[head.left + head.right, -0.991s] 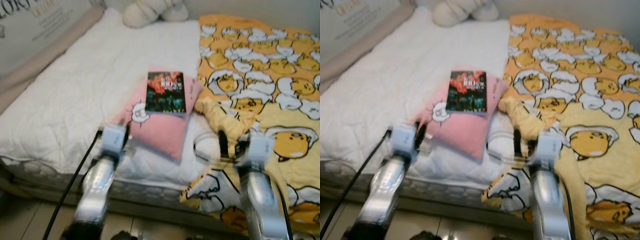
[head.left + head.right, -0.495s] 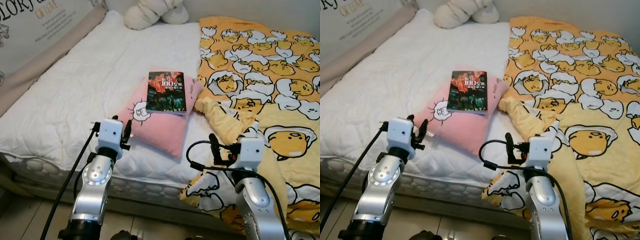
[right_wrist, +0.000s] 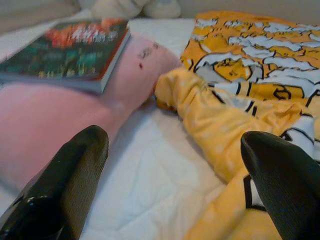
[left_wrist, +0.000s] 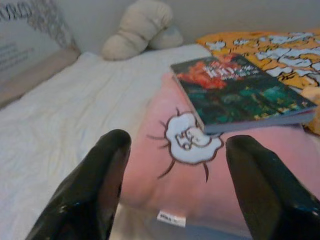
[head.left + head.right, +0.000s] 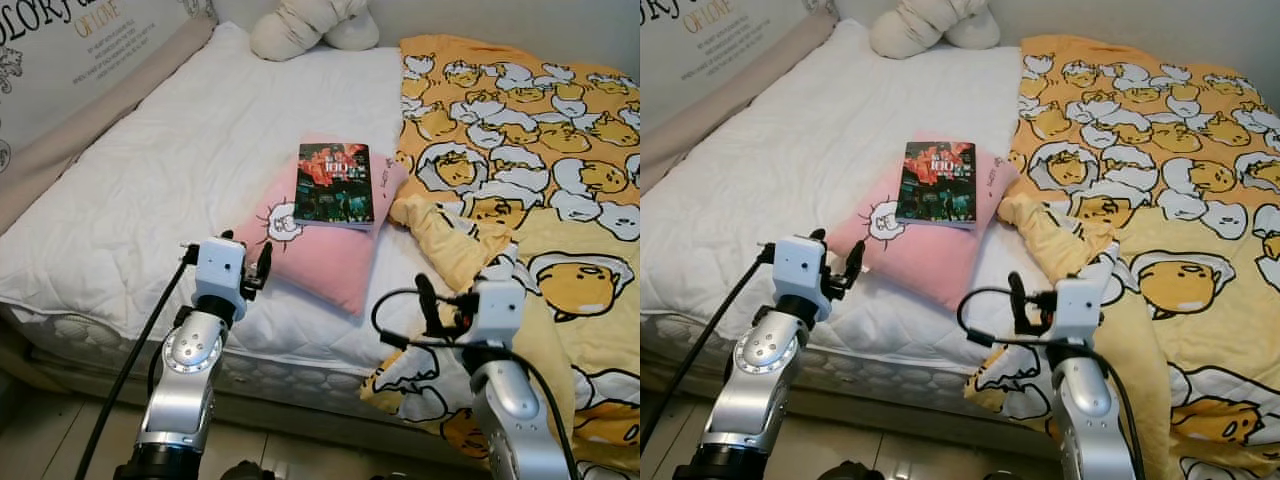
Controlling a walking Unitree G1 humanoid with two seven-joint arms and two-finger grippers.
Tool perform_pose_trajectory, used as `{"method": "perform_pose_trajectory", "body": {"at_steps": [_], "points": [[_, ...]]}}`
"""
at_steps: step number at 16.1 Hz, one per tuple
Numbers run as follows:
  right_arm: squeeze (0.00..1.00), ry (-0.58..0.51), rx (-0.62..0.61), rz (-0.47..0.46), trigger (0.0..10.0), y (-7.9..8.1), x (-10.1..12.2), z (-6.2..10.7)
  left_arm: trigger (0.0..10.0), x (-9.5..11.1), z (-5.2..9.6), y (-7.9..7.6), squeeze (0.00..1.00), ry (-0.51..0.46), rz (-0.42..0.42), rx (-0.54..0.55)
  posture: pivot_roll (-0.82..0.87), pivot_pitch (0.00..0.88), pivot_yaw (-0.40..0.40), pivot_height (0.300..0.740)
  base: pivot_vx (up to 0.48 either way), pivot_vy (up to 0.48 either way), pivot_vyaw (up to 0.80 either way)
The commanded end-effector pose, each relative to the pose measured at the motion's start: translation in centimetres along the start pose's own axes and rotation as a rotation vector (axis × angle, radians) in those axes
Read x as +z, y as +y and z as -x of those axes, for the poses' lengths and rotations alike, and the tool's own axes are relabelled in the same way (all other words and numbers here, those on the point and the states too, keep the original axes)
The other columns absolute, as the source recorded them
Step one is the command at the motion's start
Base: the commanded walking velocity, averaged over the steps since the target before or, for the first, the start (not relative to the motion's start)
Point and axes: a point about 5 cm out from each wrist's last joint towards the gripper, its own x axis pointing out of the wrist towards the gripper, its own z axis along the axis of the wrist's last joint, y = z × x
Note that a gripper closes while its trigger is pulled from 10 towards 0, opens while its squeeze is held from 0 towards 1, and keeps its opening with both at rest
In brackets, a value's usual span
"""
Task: Clean up the room
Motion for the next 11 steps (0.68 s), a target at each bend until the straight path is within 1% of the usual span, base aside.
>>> {"method": "perform_pose_trajectory", "body": {"at_steps": [1, 2, 3, 4, 5, 6, 7, 9, 11], "points": [[1.0, -0.01, 0.001, 0.03, 10.0, 0.2, 0.1, 0.0, 10.0, 0.6, -0.2, -0.6, 1.0, -0.033, -0.007, -0.04, 0.03, 0.0, 0.021, 0.74, 0.0, 0.0, 0.0], [1.0, -0.013, -0.002, 0.023, 10.0, 0.2, 0.1, 0.0, 10.0, 0.7, -0.4, -0.8, 1.0, -0.031, -0.003, -0.046, 0.02, 0.0, 0.026, 0.74, 0.0, 0.0, 0.0], [1.0, -0.001, -0.025, 0.029, 10.0, -0.1, 0.0, -0.4, 10.0, 1.0, -0.8, -1.0, 1.0, -0.035, 0.056, -0.066, 0.02, 0.0, 0.03, 0.74, 0.0, 0.0, 0.0], [1.0, 0.003, -0.032, 0.041, 10.0, -0.2, 0.0, -0.5, 10.0, 1.1, -0.9, -0.9, 1.0, -0.041, 0.083, -0.073, 0.02, 0.0, 0.028, 0.74, 0.0, 0.0, 0.0], [0.0, 0.0, -0.033, 0.048, 10.0, -0.2, 0.1, -0.7, 10.0, 1.2, -0.9, -0.9, 1.0, -0.039, 0.113, -0.095, 0.02, 0.0, 0.024, 0.74, 0.48, 0.0, 0.0], [0.0, -0.011, -0.027, 0.055, 10.0, -0.2, 0.4, -1.0, 10.0, 1.2, -1.2, -0.8, 0.0, -0.042, 0.122, -0.106, 0.02, 0.0, 0.025, 0.74, 0.461, 0.0, 0.0], [0.0, -0.015, -0.027, 0.056, 10.0, -0.2, 0.6, -1.1, 10.0, 1.1, -1.3, -0.7, 0.0, -0.042, 0.13, -0.107, 0.01, 0.0, 0.025, 0.74, 0.461, 0.0, 0.0], [0.0, -0.026, -0.037, 0.057, 10.0, -0.3, 0.8, -1.5, 10.0, 1.4, -1.7, -0.7, 0.0, -0.055, 0.104, -0.1, 0.01, 0.0, 0.026, 0.74, 0.461, 0.0, 0.0], [0.0, -0.04, -0.026, 0.072, 10.0, -0.1, 1.1, -1.7, 10.0, 1.5, -2.0, -0.5, 0.0, -0.057, 0.112, -0.096, 0.01, 0.0, 0.025, 0.74, 0.461, 0.0, 0.0]]}}
